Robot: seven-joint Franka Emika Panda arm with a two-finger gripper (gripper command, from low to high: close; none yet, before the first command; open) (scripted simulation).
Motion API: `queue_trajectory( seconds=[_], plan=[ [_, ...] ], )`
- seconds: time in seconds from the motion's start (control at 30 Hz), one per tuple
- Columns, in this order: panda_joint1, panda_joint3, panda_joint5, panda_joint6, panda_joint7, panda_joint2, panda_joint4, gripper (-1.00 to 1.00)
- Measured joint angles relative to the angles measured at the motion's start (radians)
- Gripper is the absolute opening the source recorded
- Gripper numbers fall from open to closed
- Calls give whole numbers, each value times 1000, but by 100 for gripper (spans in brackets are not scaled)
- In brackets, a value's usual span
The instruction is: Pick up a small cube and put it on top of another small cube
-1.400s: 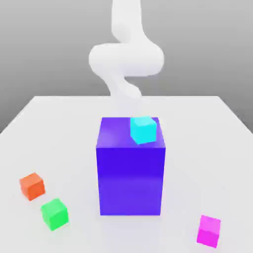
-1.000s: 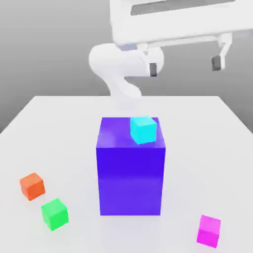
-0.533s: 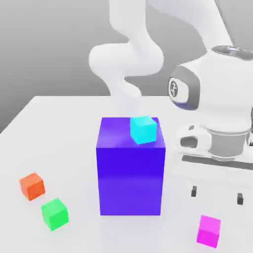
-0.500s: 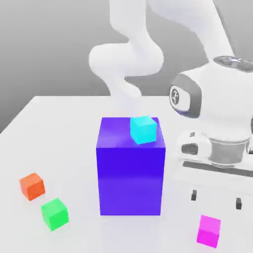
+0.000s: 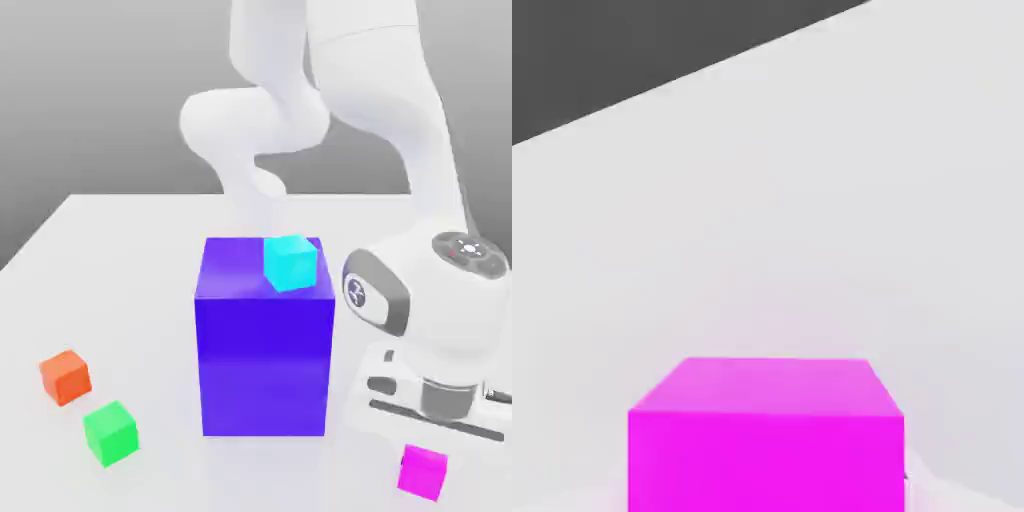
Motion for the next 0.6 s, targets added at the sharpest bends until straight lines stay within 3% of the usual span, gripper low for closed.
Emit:
queue_trajectory(
  seconds=[0.07,0.23,0.6],
  plan=[
    [-20,16,29,-55,-28,-57,-5,-100],
    [-156,-81,86,-128,-53,-129,-15,-100],
    [-485,-344,195,-115,51,-306,-185,-100]
  ],
)
